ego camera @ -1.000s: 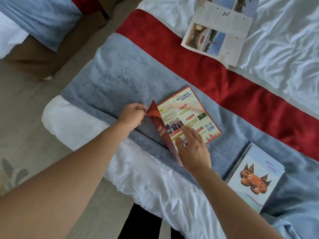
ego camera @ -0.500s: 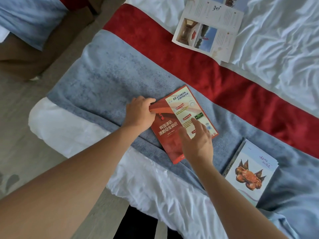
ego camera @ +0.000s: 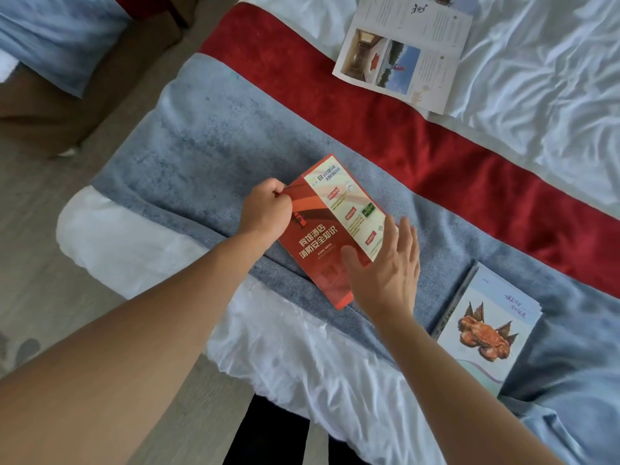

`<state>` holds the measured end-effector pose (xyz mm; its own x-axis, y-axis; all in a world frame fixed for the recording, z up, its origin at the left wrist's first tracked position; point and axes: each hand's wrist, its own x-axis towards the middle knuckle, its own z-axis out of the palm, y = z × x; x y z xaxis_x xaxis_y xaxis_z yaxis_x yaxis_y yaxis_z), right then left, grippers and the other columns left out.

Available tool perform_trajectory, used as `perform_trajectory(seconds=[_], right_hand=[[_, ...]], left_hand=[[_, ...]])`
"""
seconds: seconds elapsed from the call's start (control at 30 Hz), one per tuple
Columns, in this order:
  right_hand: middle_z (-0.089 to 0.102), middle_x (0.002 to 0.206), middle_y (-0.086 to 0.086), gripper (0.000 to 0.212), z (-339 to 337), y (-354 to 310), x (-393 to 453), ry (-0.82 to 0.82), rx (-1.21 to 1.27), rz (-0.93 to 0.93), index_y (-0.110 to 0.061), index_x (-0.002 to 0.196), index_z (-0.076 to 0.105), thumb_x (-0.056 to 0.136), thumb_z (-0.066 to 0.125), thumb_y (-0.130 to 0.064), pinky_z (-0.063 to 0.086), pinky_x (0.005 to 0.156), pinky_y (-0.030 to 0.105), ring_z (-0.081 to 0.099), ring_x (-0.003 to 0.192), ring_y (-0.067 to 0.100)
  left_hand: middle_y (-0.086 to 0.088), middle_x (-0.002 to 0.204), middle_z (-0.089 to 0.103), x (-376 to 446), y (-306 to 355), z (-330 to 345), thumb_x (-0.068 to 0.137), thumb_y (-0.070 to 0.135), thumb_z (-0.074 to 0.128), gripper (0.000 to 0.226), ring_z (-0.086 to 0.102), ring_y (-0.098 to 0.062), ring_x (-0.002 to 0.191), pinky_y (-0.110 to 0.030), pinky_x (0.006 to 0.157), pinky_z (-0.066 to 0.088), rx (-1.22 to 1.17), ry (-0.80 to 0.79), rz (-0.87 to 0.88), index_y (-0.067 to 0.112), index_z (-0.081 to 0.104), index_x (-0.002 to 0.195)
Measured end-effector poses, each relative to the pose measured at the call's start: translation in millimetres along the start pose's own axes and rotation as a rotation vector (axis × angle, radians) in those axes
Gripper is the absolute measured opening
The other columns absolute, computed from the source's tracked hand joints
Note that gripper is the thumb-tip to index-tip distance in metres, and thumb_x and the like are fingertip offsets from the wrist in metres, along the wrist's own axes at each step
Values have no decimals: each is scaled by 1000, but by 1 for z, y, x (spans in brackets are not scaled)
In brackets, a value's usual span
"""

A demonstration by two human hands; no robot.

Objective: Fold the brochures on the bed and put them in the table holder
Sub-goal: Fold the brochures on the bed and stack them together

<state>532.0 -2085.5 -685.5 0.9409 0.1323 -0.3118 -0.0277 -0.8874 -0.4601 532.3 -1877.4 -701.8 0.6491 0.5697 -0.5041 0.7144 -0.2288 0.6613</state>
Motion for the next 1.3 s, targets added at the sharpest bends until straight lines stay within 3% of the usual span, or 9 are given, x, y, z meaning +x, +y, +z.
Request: perform_trajectory(seconds=[0.3, 0.43, 0.53, 0.73, 0.8, 0.9, 1.0, 1.1, 1.3], right_hand=[[31, 156, 10, 91, 2, 4, -2, -10, 264, 254, -18, 158, 14, 87, 62, -47, 32, 112, 46, 33, 140, 30], [42, 148, 13, 92, 1, 3, 0, 33, 448, 441, -15, 158, 16, 86, 66, -40, 35, 111, 42, 43, 133, 30], [49, 142, 8, 95, -2, 5, 3, 42, 510, 498, -19, 158, 14, 82, 69, -31, 42, 106, 46, 51, 127, 27], [41, 143, 6, 94, -8, 4, -2, 68, 432, 331, -20, 157, 19, 79, 72, -30, 35, 94, 32, 45, 127, 24], [38, 146, 6, 91, -9, 3, -6, 118, 340, 222, -22, 155, 22, 79, 71, -35, 36, 104, 39, 39, 132, 27], [22, 162, 10, 88, -7, 0, -13, 162, 114, 15, -24, 154, 26, 80, 69, -45, 15, 120, 51, 15, 149, 28], [34, 158, 2, 82, -1, -3, -15, 58, -35, -112, -25, 151, 34, 81, 65, -54, 5, 122, 52, 18, 150, 26], [51, 144, 1, 70, 3, -3, -18, 27, -56, -138, -23, 147, 44, 84, 63, -46, 13, 120, 54, 37, 140, 24], [21, 163, 11, 94, -4, 0, -12, 87, 41, -63, -19, 155, 25, 77, 69, -49, 20, 118, 52, 22, 147, 29]], left_hand=[[16, 57, 63, -13, -7, -7, 72, 3, 48, 21, 57, 4, 52, -10, 40, 38, -189, -71, 23, 20, 60, 70], [-2, 70, 67, -17, -13, -8, 67, 8, 50, 16, 59, -14, 68, -27, 59, 43, -192, -80, -5, 19, 61, 71], [-10, 80, 71, -19, -17, -7, 73, 7, 57, 12, 62, -19, 72, -30, 61, 44, -178, -86, 0, 18, 61, 74], [12, 71, 70, -24, -14, -3, 76, 30, 68, 7, 64, 2, 62, -21, 56, 45, -182, -37, -4, 23, 65, 78], [15, 69, 69, -26, -9, -2, 77, 30, 66, 5, 63, 4, 60, -21, 56, 44, -191, -46, 8, 25, 65, 79], [16, 67, 68, -29, 1, 0, 77, 25, 64, 3, 61, 5, 58, -15, 51, 44, -244, -85, 44, 26, 66, 77], [12, 64, 66, -32, 12, 3, 79, 18, 63, 9, 59, 2, 57, -12, 49, 43, -313, -109, 82, 23, 65, 72], [6, 67, 65, -35, 20, 9, 82, 12, 63, 9, 57, -2, 59, -15, 52, 43, -309, -128, 117, 16, 63, 74], [1, 73, 67, -29, 30, 6, 83, 7, 61, 6, 60, -10, 64, -23, 57, 46, -291, -104, 103, 7, 67, 85]])
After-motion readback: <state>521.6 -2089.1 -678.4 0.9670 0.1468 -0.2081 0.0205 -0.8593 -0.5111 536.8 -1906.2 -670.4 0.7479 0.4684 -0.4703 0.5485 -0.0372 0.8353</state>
